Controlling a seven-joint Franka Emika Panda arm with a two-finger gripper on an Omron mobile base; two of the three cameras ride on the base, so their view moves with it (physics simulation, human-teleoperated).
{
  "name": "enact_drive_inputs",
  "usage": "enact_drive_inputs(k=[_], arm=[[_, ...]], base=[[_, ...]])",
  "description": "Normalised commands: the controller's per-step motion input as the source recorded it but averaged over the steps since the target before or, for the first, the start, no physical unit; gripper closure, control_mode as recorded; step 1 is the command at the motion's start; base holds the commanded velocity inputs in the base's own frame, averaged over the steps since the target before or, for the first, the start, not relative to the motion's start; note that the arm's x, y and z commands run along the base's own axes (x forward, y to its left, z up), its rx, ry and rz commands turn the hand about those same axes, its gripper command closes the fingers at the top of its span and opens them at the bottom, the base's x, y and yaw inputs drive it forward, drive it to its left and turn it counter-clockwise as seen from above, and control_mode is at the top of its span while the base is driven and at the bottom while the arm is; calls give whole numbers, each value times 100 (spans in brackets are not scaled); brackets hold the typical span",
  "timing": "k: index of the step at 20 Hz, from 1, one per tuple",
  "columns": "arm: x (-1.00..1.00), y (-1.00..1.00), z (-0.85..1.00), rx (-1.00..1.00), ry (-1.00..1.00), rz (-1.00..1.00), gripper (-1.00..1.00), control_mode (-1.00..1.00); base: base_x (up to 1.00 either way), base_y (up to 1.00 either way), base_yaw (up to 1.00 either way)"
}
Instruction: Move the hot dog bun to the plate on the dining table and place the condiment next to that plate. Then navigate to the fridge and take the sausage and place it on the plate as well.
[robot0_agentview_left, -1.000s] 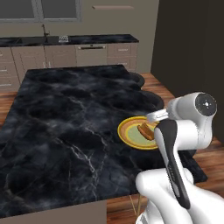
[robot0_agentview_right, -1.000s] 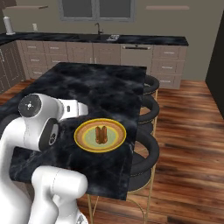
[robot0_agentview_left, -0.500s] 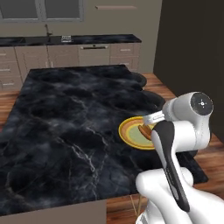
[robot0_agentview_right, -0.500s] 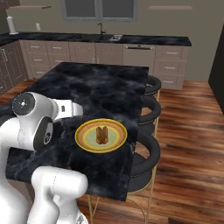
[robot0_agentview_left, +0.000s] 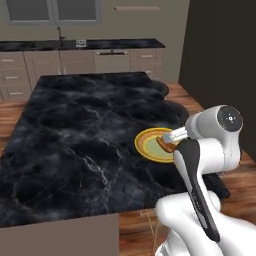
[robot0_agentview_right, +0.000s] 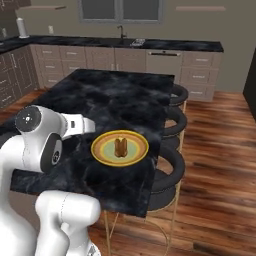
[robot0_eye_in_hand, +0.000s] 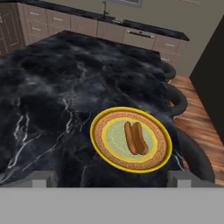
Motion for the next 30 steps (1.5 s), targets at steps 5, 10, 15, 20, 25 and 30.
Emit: enact_drive_inputs(k=[5, 10, 15, 20, 25, 30], arm=[[0, 0, 0, 0, 0, 0, -100, 100], [0, 0, 0, 0, 0, 0, -100, 100], [0, 0, 0, 0, 0, 0, -100, 100], [0, 0, 0, 0, 0, 0, -100, 100], [0, 0, 0, 0, 0, 0, -100, 100], [0, 0, 0, 0, 0, 0, -100, 100]], base=[[-99, 7, 3], [-39, 89, 45], [-12, 80, 67], [-7, 78, 65], [2, 56, 65], [37, 21, 61]])
